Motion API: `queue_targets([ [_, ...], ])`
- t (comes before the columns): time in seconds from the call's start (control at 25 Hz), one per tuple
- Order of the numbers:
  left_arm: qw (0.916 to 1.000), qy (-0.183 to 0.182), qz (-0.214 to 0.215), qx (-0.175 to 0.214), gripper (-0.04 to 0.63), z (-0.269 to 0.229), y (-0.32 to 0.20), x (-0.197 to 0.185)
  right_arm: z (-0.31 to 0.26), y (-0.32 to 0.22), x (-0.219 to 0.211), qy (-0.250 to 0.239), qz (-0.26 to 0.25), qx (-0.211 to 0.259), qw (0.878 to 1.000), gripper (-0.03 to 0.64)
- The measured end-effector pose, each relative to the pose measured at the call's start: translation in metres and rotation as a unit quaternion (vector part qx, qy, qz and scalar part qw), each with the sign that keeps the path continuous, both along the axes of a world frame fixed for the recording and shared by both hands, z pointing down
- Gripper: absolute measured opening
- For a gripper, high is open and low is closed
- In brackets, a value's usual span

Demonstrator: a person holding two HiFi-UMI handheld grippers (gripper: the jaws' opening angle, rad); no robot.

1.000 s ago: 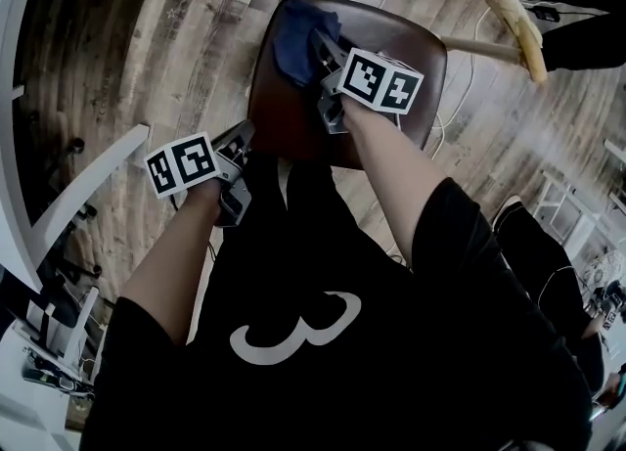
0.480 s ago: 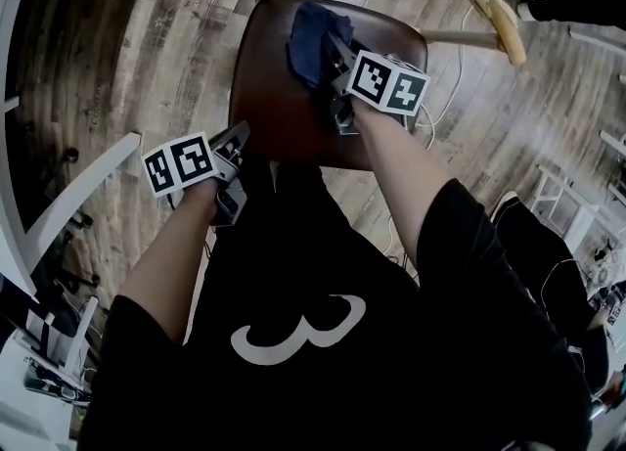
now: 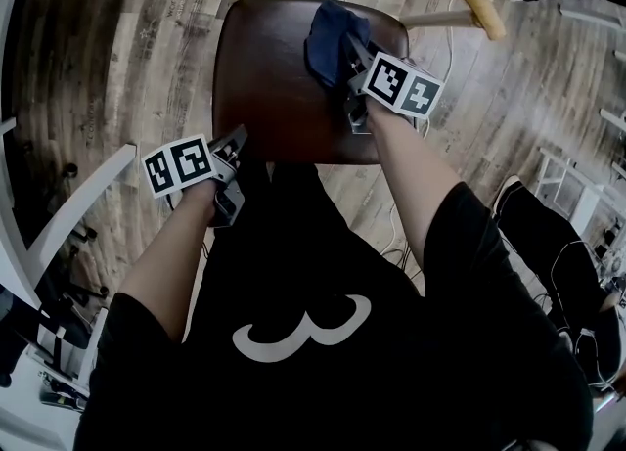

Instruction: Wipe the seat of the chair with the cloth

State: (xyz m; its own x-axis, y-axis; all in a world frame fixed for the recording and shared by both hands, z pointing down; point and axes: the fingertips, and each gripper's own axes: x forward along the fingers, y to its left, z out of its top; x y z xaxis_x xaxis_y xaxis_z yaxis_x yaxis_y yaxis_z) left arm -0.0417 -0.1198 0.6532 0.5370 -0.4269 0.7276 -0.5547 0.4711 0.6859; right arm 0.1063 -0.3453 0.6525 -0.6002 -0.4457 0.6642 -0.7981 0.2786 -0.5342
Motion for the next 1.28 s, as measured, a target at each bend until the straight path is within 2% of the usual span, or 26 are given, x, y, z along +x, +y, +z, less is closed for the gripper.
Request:
queue_targets([
  [0.44, 0.9996, 0.003, 0.027, -0.008, 0.012, 0.007, 0.002, 0.019, 0.003, 0.0, 0.079, 0.048, 0.038, 0.011, 0.998, 0.054],
  [0.76, 0.9997, 0.012, 0.022, -0.007, 0.012, 0.005, 0.003, 0.035, 0.01, 0.007, 0.122, 0.067, 0.063, 0.006, 0.996, 0.054],
  [0.92, 0.9993, 0.023, 0.029, 0.0, 0.012, 0.005, 0.001, 0.044, 0.011, 0.008, 0.126, 0.057, 0.071, 0.013, 0.996, 0.054],
  [1.12, 0.9969, 0.014, 0.076, 0.017, 0.012, 0.002, 0.002, 0.053, 0.003, 0.007, 0.122, 0.036, 0.099, 0.013, 0.994, 0.054],
  [1.28, 0.9963, 0.016, 0.081, 0.023, 0.012, -0.002, 0.001, 0.051, -0.018, 0.005, 0.112, 0.001, 0.112, 0.026, 0.993, 0.054],
])
